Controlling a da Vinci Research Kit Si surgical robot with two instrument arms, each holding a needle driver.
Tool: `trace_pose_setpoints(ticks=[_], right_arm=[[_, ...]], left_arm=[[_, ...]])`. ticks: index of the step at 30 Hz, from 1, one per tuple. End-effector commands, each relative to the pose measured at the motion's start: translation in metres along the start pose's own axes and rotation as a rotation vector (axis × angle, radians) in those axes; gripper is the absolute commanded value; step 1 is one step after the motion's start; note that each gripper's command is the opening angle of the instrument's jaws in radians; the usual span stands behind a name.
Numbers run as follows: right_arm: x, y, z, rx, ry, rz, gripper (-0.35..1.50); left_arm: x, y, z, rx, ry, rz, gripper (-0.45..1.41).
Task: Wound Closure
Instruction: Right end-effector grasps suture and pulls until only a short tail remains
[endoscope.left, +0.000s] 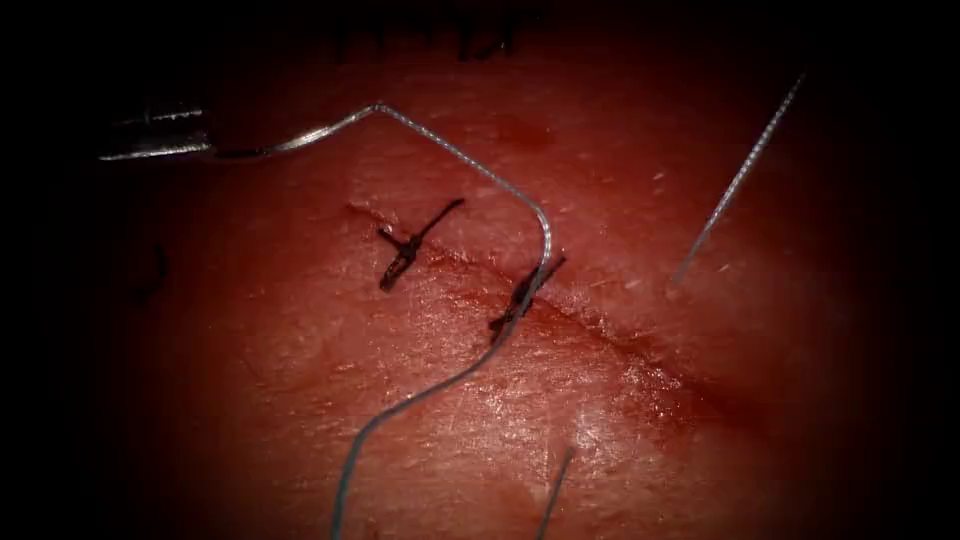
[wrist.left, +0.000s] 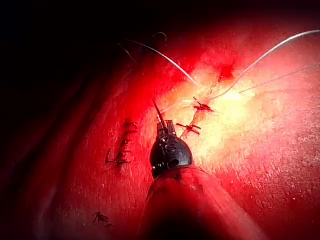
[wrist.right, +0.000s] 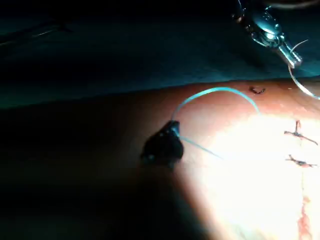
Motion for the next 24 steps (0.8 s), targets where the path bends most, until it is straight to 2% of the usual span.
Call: trace_pose_setpoints(ticks=[1,2,3,6,7,11,14,17,24], right_arm=[[-0.0004,0.0005,0.0016,0.020,0.021,0.001,1.01],[-0.0007,0.0012,0.0019,0.020,0.027,0.000,1.21],[-0.0013,0.0020,0.0021,0.018,0.046,-0.002,1.31],[-0.0034,0.0042,0.0018,0.016,0.077,-0.014,1.38],[-0.0034,0.0042,0.0018,0.016,0.077,-0.014,1.38],[-0.0071,0.0078,0.0000,-0.001,0.061,-0.018,1.36],[-0.0082,0.0092,-0.0001,-0.015,0.052,-0.022,1.33],[-0.0097,0.0112,0.0015,-0.038,0.042,-0.042,1.30],[-0.0118,0.0130,0.0051,-0.067,0.024,-0.053,1.30]], left_arm=[[-0.0002,0.0001,0.0007,-0.001,-0.002,0.001,-0.45],[-0.0002,0.0001,0.0007,-0.001,-0.002,0.001,-0.45],[-0.0002,0.0001,0.0007,-0.001,-0.002,0.001,-0.45],[-0.0002,0.0001,0.0007,-0.001,-0.002,0.001,-0.45],[-0.0002,0.0001,0.0007,-0.001,-0.002,0.001,-0.45],[-0.0003,-0.0001,0.0008,-0.003,-0.001,0.001,-0.45],[-0.0004,-0.0002,0.0009,-0.002,-0.001,0.002,-0.45],[-0.0008,0.0000,0.0014,0.004,0.001,0.007,-0.45],[-0.0012,0.0004,0.0022,-0.002,-0.006,0.012,-0.45]])
